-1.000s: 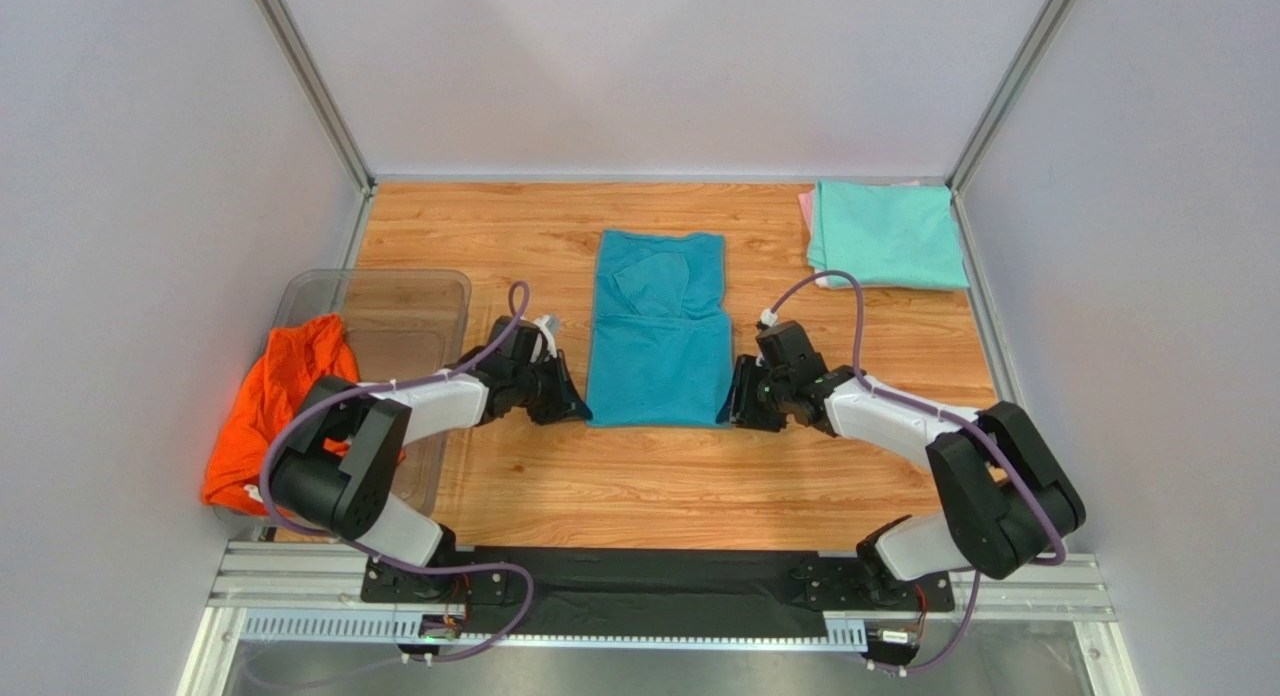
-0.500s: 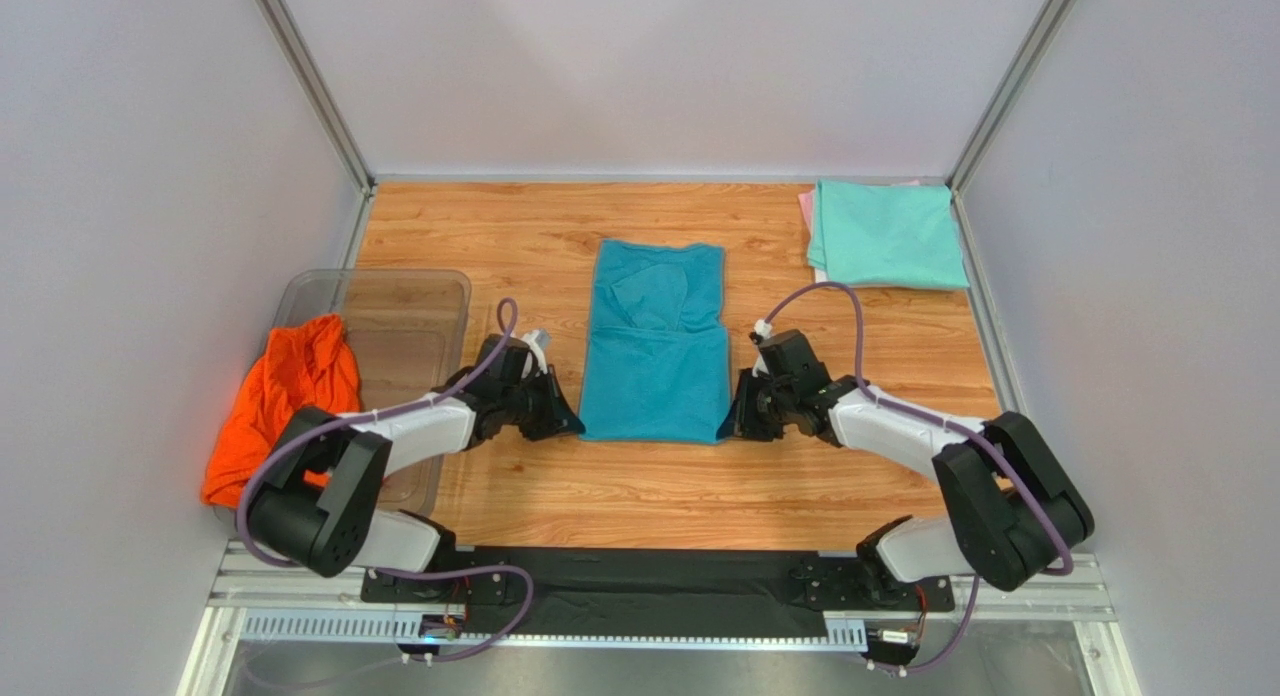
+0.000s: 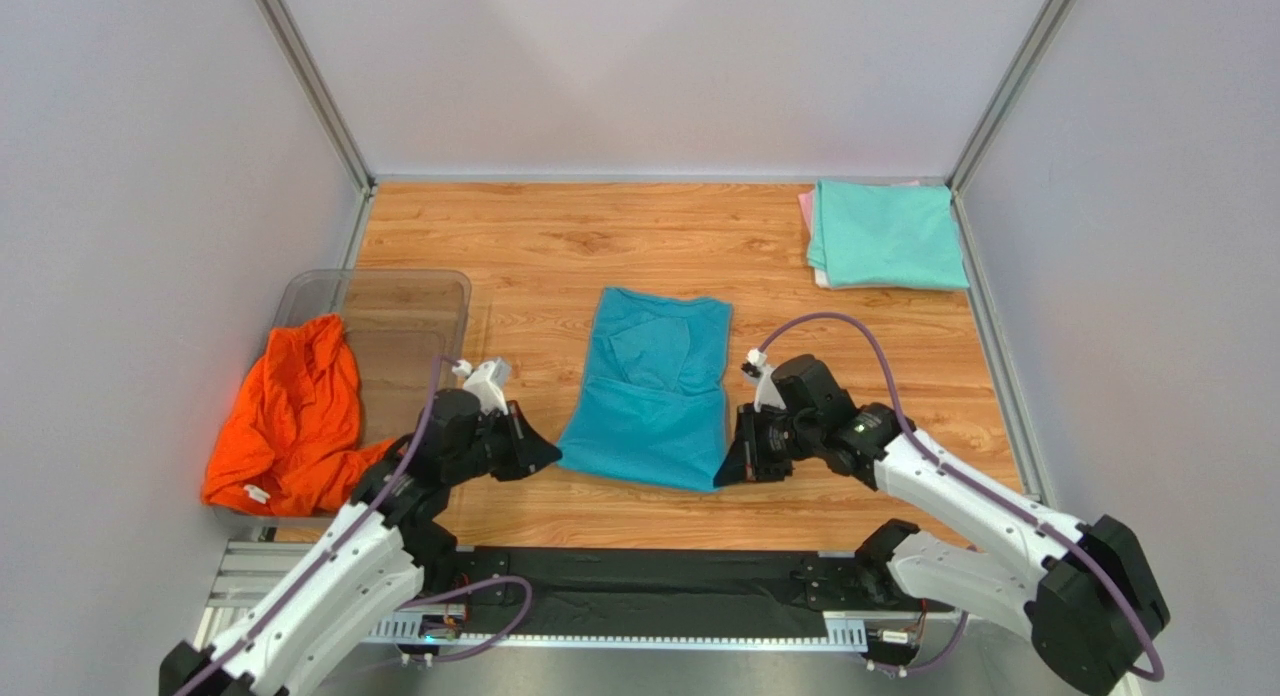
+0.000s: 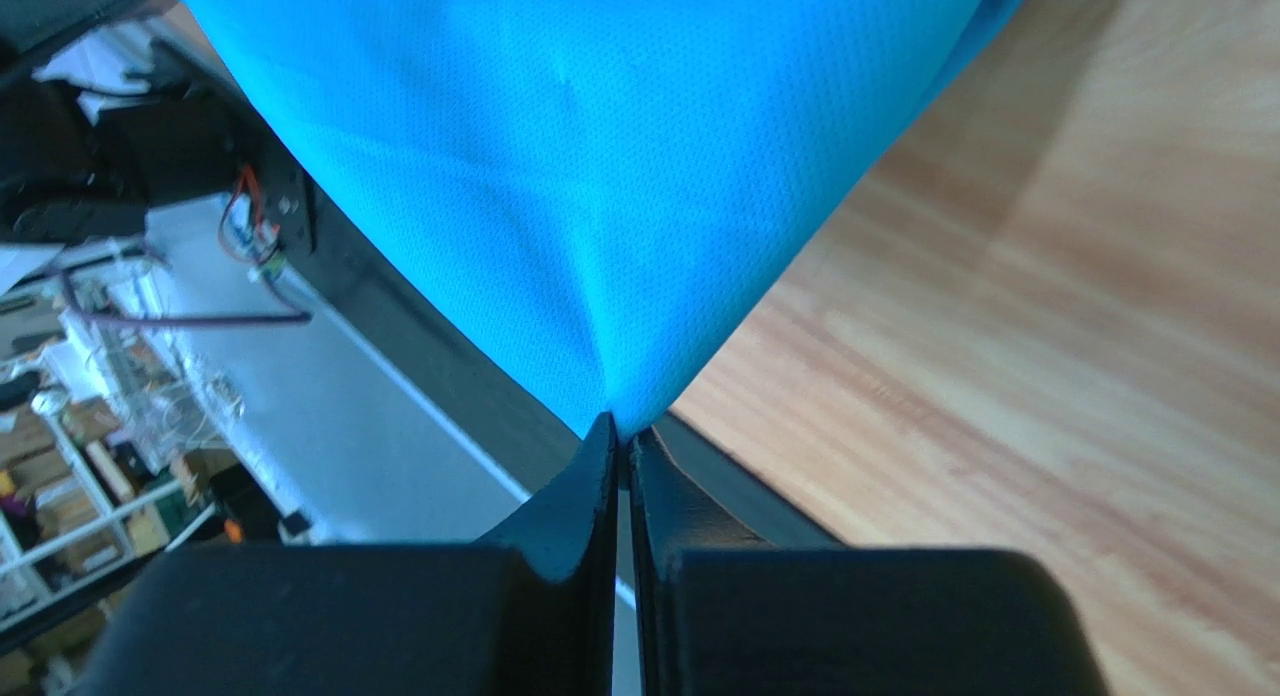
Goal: Fold and stack the t-shirts
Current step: Fold the tshirt
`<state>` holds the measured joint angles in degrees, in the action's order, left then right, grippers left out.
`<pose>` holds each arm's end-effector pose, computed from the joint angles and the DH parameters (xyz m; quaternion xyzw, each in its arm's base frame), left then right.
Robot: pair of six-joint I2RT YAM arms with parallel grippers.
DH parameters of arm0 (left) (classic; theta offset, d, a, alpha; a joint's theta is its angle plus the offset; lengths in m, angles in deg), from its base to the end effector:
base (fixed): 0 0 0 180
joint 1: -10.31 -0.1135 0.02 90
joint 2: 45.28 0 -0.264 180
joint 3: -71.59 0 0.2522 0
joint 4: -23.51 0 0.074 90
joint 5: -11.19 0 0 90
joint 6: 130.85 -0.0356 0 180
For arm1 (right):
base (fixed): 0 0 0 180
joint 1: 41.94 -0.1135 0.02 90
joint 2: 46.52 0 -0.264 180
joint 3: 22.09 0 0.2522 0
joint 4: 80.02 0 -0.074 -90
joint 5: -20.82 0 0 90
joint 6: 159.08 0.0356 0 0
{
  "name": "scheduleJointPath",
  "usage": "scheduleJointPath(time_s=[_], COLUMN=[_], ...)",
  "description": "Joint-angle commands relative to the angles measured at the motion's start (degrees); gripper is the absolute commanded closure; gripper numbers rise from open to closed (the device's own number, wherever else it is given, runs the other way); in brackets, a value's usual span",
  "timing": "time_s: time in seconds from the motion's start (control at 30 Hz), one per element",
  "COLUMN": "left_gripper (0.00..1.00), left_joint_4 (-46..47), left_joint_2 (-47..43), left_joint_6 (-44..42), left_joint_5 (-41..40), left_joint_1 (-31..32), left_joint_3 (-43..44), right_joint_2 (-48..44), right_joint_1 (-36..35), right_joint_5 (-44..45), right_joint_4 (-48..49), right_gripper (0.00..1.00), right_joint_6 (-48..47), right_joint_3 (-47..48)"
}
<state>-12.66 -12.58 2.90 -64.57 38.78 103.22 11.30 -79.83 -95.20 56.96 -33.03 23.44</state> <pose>0.1157 -0.0727 0.1858 -0.0636 0.8884 -0.3495 0.2908 0.1373 0.1266 0.1961 -0.0820 0.9288 0.3464 0.1028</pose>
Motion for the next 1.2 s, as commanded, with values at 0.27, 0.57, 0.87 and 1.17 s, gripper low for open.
scheduleJointPath(time_s=[0.27, 0.57, 0.87, 1.17], left_gripper=[1.0, 1.0, 1.0, 1.0], left_joint_4=[-17.13, -20.92, -18.2, -14.33], left_joint_2=[-14.86, -13.73, -9.43, -4.68], left_joint_6=[3.19, 1.87, 0.64, 0.46], left_joint_5=[0.53, -0.79, -3.78, -6.15], left_joint_1=[0.1, 0.1, 0.1, 0.1], left_joint_3=[11.56, 18.78, 21.59, 22.12], right_joint_2=[-7.29, -9.83, -8.52, -2.81], right_joint_1=[-7.73, -7.81, -7.38, -2.55], right_joint_5=[-12.47, -16.43, -13.53, -14.67], right_joint_4=[-17.67, -17.94, -17.77, -17.77], right_gripper=[1.0, 1.0, 1.0, 1.0], right_joint_6=[3.94, 8.86, 7.37, 1.92], right_joint_3=[10.77, 13.05, 14.54, 16.22])
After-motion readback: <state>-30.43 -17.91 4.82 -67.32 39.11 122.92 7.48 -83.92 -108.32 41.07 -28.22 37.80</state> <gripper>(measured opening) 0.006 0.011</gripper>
